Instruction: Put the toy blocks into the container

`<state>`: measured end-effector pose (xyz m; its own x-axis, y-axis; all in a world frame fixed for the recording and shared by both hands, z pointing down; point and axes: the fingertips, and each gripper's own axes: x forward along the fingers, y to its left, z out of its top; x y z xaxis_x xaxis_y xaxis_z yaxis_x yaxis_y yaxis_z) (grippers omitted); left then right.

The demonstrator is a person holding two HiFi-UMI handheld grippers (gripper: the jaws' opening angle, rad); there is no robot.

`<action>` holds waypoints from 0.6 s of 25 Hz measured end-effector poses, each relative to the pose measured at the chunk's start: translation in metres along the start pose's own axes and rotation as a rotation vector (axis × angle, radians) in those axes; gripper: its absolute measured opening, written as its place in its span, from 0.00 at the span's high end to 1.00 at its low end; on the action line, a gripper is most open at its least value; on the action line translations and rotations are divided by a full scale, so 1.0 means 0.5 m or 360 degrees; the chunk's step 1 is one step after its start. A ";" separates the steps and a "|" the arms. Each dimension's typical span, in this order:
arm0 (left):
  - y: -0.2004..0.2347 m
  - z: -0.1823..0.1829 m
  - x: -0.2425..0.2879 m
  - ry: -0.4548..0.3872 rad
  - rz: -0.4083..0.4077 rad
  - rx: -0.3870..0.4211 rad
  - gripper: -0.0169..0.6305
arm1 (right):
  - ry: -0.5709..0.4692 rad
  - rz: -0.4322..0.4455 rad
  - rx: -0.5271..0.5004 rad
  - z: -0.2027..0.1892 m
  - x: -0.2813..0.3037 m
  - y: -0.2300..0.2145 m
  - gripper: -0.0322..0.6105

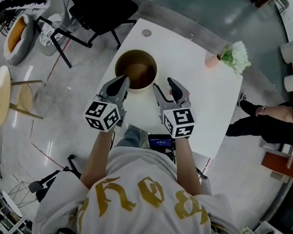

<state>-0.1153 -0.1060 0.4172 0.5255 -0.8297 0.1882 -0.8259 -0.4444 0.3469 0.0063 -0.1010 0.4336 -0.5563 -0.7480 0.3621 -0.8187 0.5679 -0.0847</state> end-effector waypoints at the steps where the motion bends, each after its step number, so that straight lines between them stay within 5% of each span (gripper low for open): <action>1: -0.012 -0.004 -0.001 0.0005 -0.0010 0.0004 0.97 | 0.0006 -0.0011 0.0004 -0.006 -0.010 -0.004 0.59; 15: -0.158 -0.058 -0.009 0.0036 -0.0132 0.0080 0.97 | 0.0065 -0.0139 0.0017 -0.079 -0.133 -0.044 0.61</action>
<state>-0.0463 -0.0570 0.4157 0.5965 -0.7818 0.1815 -0.7882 -0.5282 0.3158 0.0666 -0.0503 0.4479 -0.4763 -0.7797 0.4063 -0.8655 0.4972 -0.0606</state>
